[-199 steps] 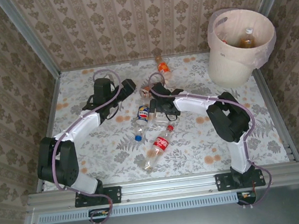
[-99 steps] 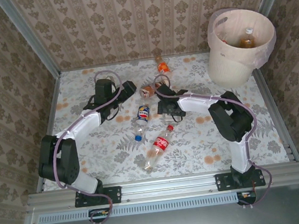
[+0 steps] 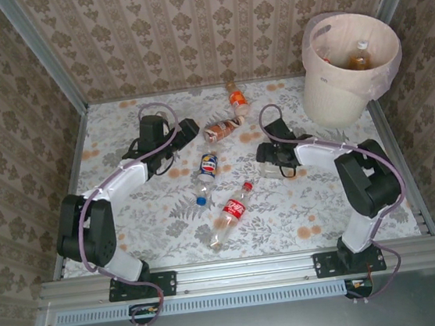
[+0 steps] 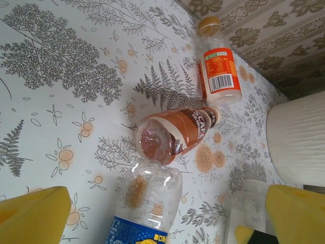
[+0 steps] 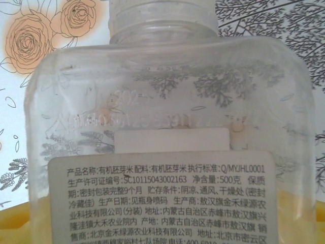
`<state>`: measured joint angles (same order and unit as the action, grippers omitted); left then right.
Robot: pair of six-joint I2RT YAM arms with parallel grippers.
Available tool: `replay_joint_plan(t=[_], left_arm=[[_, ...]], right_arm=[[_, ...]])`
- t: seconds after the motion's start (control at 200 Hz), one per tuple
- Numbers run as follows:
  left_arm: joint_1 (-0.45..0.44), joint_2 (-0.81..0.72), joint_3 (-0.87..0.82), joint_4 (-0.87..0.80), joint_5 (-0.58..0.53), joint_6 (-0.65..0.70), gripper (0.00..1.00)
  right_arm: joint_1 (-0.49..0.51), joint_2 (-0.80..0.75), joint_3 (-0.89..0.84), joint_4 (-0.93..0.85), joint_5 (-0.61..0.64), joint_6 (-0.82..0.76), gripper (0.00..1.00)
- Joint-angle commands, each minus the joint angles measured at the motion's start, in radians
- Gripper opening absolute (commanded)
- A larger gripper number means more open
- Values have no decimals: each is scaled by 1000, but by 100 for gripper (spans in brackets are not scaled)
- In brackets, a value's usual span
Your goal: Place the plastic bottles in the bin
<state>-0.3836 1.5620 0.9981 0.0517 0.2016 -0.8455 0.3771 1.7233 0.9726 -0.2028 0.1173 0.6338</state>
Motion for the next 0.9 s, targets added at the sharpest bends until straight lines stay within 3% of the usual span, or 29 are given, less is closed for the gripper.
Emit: replay_joint_plan(t=[0.0,0.14,0.35,0.9], left_arm=[[5,19,24,-2,16,-16,100],[2,21,26,3,20,-16,100],[2,18,23,3,23,-15,100],[6,-31,-10,-5,-3,-4,100]], right_arm=[[-9,-87,-56,115,-81,-72,67],[-13,-176,-145,302,-174,-102,61],[-31,-248,-147,419,-244,-122,59],[-237,-326,199,379,-251,-279,59]])
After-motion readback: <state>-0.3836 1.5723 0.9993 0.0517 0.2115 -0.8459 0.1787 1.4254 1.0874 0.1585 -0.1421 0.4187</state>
